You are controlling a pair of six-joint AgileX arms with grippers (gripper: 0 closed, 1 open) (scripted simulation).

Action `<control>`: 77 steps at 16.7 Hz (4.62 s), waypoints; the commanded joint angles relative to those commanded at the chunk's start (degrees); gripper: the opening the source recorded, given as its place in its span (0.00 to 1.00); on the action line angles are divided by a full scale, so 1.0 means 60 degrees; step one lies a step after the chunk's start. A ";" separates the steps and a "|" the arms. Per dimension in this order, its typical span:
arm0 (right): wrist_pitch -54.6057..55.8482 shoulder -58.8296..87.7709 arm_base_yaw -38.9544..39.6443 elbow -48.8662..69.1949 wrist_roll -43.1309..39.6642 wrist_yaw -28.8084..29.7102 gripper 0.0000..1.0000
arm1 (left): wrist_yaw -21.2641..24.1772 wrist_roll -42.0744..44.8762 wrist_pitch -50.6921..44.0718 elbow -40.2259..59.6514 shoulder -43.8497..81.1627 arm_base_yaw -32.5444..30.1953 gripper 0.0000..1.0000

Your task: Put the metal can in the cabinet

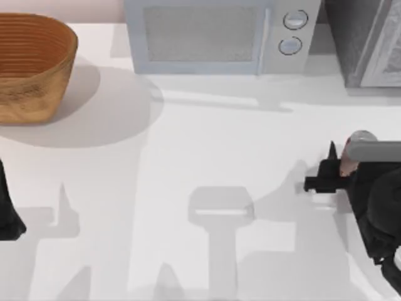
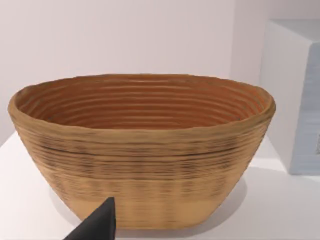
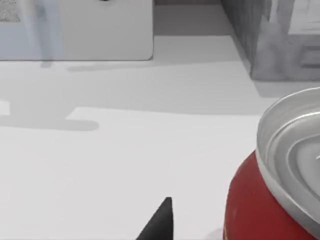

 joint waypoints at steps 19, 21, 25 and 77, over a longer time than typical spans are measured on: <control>-0.0593 -0.0626 0.0001 0.0121 0.0022 0.0001 0.00 | 0.0000 0.0000 0.0000 0.0000 0.0000 0.0000 1.00; -0.1414 -0.1370 -0.0012 0.0232 0.0017 0.0003 0.00 | 0.0000 0.0000 0.0000 0.0000 0.0000 0.0000 1.00; -0.3717 -0.3374 -0.0041 0.0470 0.0013 0.0008 0.00 | 0.0000 0.0000 0.0000 0.0000 0.0000 0.0000 1.00; -1.5566 -2.0656 -0.3713 -0.2770 -0.0922 -0.3980 0.00 | 0.0000 0.0000 0.0000 0.0000 0.0000 0.0000 1.00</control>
